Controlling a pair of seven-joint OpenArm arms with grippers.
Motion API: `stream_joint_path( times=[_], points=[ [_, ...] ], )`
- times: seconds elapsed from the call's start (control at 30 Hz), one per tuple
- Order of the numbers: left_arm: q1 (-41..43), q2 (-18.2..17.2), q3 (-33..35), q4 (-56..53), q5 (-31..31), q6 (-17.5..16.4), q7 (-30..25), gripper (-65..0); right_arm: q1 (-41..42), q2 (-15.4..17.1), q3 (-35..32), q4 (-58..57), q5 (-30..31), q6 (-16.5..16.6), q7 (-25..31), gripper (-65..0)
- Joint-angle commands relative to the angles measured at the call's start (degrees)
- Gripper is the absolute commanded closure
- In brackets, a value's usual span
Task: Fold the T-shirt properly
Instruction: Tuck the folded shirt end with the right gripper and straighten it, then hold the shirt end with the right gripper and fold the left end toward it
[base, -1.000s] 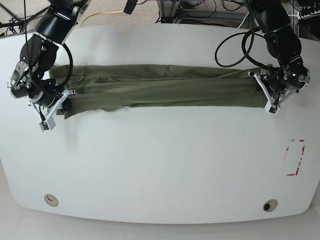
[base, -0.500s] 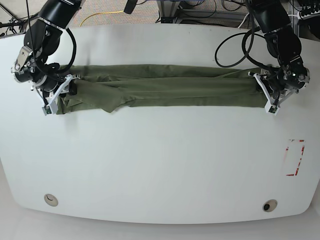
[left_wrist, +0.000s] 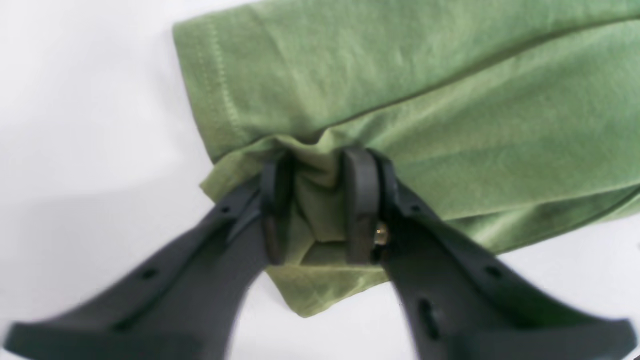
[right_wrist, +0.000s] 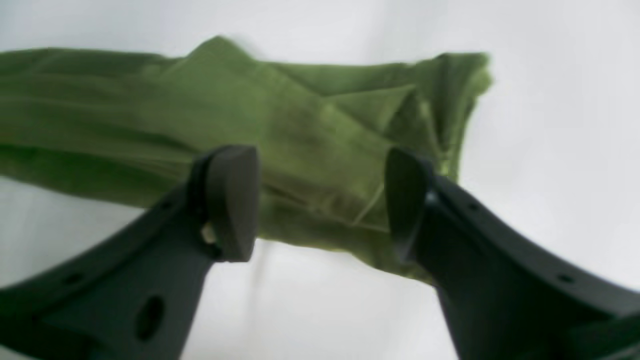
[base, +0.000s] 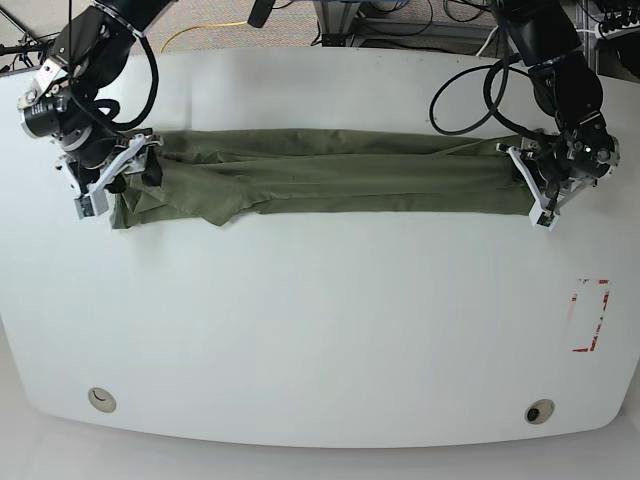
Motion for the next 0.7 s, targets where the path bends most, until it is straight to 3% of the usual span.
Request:
stream_joint_path(
  times=[0.0,0.07,0.1,0.23,0.47,0.67],
  points=[
    [-0.3,-0.3,-0.1,0.4,1.2,0.0,2.2,-29.2,0.4,0.4,-1.3,0.9,1.6,0.1,1.1,-29.8],
    [-1.0,-0.3,-0.1,0.5,0.8,0.0,2.1,-40.4,0.8,-1.2,-3.8,0.4,0.6,0.1,1.6,-22.0],
    [-1.4,-0.4,-0.2,0.8,0.2,0.0,2.1,-42.8,0.9,-1.7,-5.0,0.1,-0.6,0.1,2.1,-18.5],
    [-1.3,-0.6,-0.3,3.5,-4.6,0.0,2.2,-42.2,0.8,-2.2,-9.5,-3.2,-6.0,0.1,6.0,-10.1],
    [-1.7,-1.1,-1.6,8.5,-9.0,0.0,2.3,-42.5,2.1,-1.8,-12.8,-12.9,-10.7,0.1,13.6,-10.1],
    [-1.6,-3.2,-11.6,8.0,-18.4,0.0,4.5,-42.6,2.4,-0.1,-13.0,-19.1,-12.1,0.1,17.1,-10.0]
  ],
)
